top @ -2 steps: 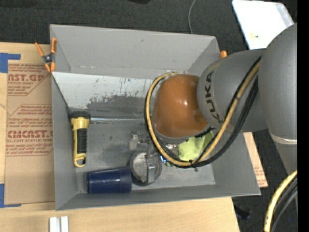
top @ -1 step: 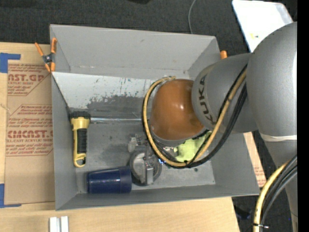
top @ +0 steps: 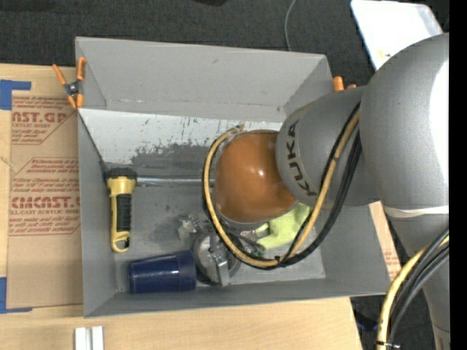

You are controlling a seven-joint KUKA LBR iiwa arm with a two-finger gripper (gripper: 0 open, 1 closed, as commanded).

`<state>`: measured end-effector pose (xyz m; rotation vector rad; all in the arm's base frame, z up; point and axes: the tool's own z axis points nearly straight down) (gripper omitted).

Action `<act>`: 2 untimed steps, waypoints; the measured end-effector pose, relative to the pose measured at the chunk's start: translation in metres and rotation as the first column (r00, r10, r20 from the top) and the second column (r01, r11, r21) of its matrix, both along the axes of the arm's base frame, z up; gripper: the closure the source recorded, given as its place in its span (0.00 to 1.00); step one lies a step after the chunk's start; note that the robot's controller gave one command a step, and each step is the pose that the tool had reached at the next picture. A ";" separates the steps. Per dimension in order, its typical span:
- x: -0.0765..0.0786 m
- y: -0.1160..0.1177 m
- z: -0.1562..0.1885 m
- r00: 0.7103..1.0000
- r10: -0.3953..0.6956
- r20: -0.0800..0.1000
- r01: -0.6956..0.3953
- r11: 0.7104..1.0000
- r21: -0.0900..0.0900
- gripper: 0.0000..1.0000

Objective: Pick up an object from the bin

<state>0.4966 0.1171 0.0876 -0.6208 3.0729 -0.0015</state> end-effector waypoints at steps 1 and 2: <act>-0.002 -0.010 0.064 0.995 0.104 -0.012 -0.104 0.995 0.001 0.00; 0.030 0.011 0.042 0.999 0.048 0.003 -0.048 0.999 0.003 0.00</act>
Offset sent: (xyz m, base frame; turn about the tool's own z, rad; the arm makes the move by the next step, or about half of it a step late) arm 0.0547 0.0307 -0.0176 -0.2312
